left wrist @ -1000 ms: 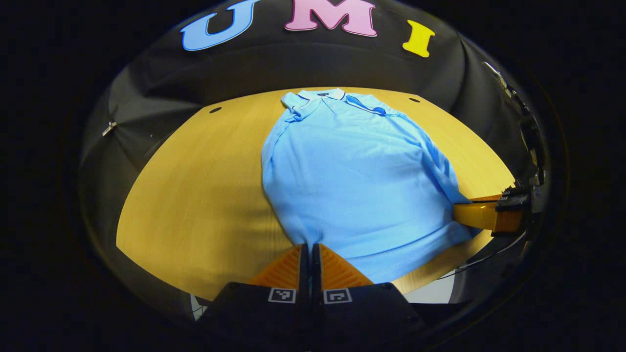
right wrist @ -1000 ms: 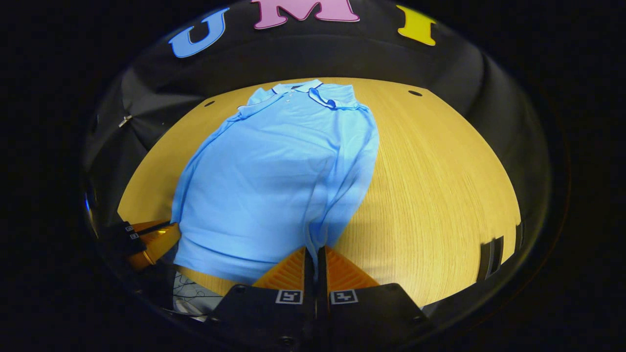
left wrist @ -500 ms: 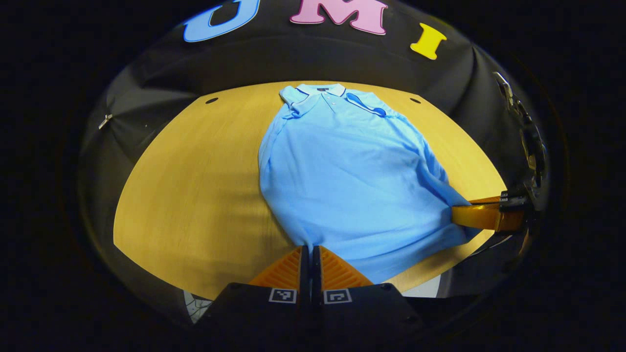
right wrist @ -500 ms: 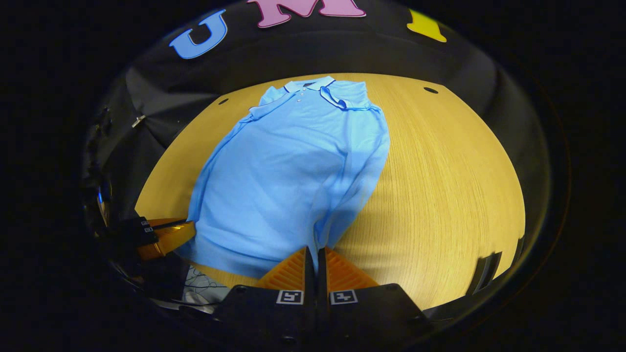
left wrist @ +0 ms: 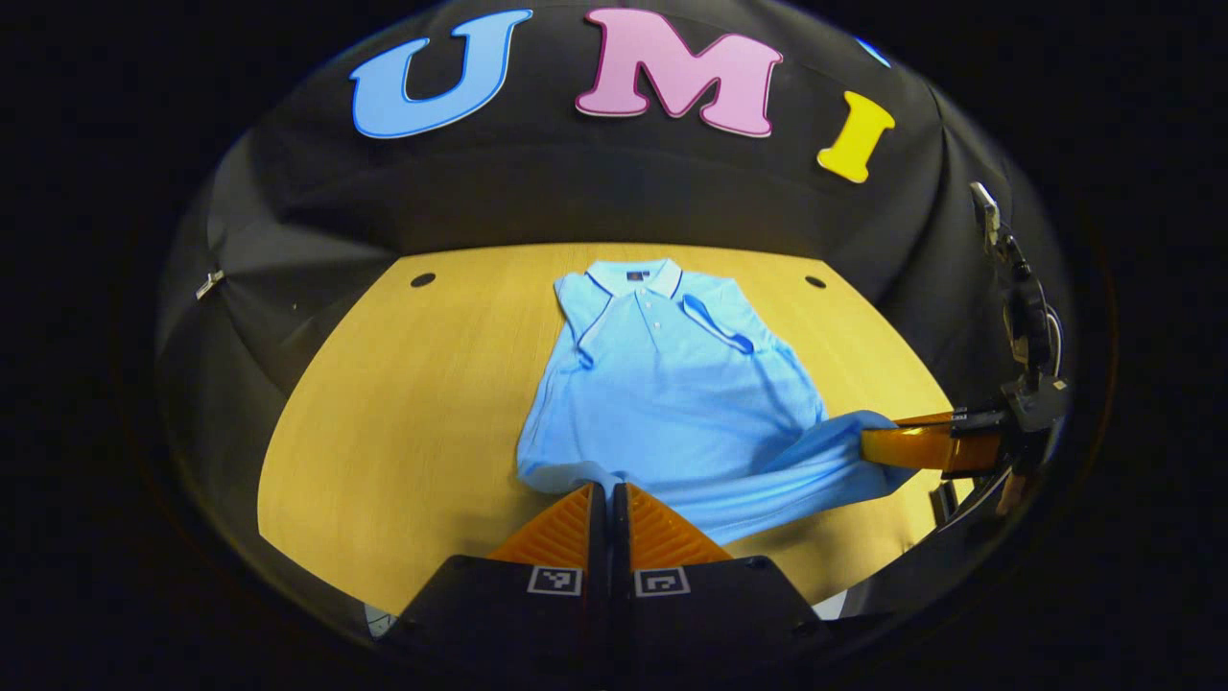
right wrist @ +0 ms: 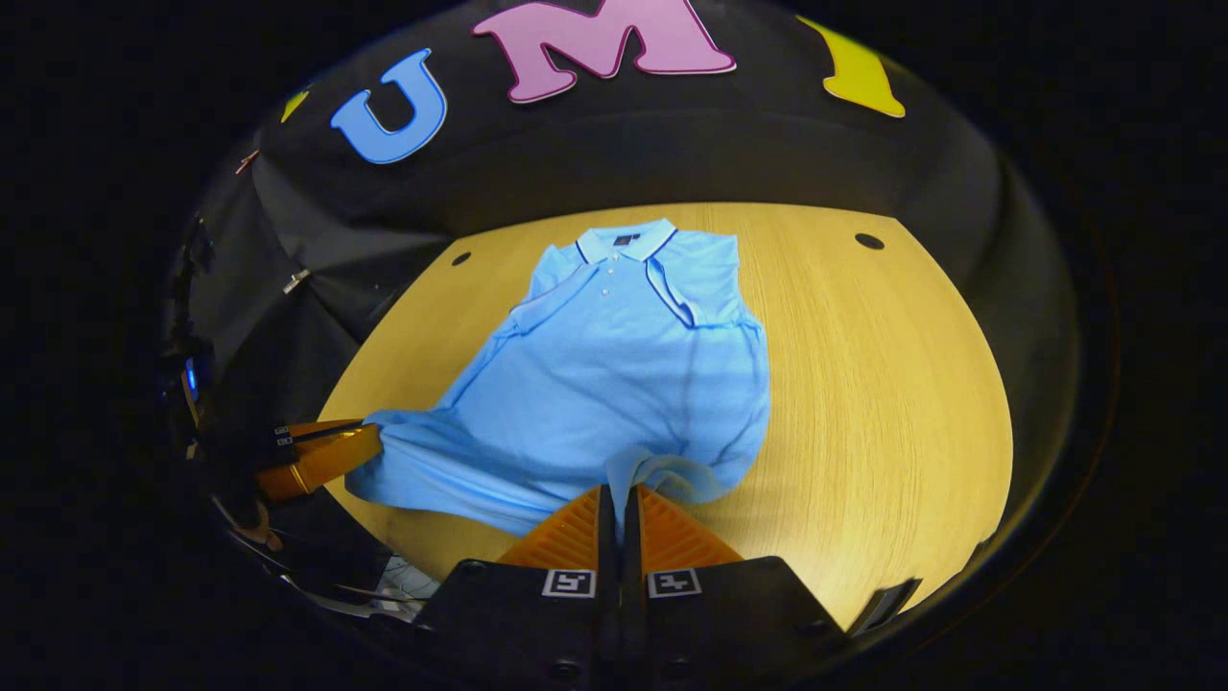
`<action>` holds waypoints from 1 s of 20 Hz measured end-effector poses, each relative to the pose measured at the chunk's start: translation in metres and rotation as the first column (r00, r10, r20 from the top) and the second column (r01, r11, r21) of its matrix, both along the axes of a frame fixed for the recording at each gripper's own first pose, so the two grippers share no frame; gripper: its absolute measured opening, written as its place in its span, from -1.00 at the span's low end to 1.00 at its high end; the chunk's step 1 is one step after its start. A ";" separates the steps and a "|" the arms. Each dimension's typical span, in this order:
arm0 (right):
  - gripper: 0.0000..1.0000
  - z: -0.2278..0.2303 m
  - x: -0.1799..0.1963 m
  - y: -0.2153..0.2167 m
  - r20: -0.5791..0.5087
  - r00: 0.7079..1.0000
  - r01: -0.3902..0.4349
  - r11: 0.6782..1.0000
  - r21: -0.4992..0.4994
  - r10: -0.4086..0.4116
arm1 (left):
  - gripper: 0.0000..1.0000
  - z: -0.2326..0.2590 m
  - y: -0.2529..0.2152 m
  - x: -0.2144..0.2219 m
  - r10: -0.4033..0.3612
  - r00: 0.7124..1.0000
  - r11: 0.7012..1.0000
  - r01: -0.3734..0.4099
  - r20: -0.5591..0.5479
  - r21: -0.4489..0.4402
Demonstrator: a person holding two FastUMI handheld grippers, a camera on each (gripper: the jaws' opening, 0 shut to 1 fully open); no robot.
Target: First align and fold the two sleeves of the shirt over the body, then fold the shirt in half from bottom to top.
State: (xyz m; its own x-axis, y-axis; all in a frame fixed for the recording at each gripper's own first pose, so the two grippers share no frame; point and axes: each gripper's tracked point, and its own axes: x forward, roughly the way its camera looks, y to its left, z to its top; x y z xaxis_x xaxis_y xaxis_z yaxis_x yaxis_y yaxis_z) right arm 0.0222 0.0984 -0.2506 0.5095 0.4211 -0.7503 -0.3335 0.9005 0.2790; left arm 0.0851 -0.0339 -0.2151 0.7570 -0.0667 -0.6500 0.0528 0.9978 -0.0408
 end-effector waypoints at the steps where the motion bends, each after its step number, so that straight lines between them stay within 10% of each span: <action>1: -0.90 0.007 0.017 0.001 0.021 1.000 -0.002 1.000 0.006 0.002 | -0.89 0.010 -0.001 0.012 0.004 1.000 1.000 -0.004 0.014 -0.016; 20: -0.90 0.025 0.296 0.058 0.239 0.971 -0.033 0.996 0.087 0.011 | -0.89 0.085 0.010 0.294 0.064 0.975 0.998 -0.065 0.211 -0.002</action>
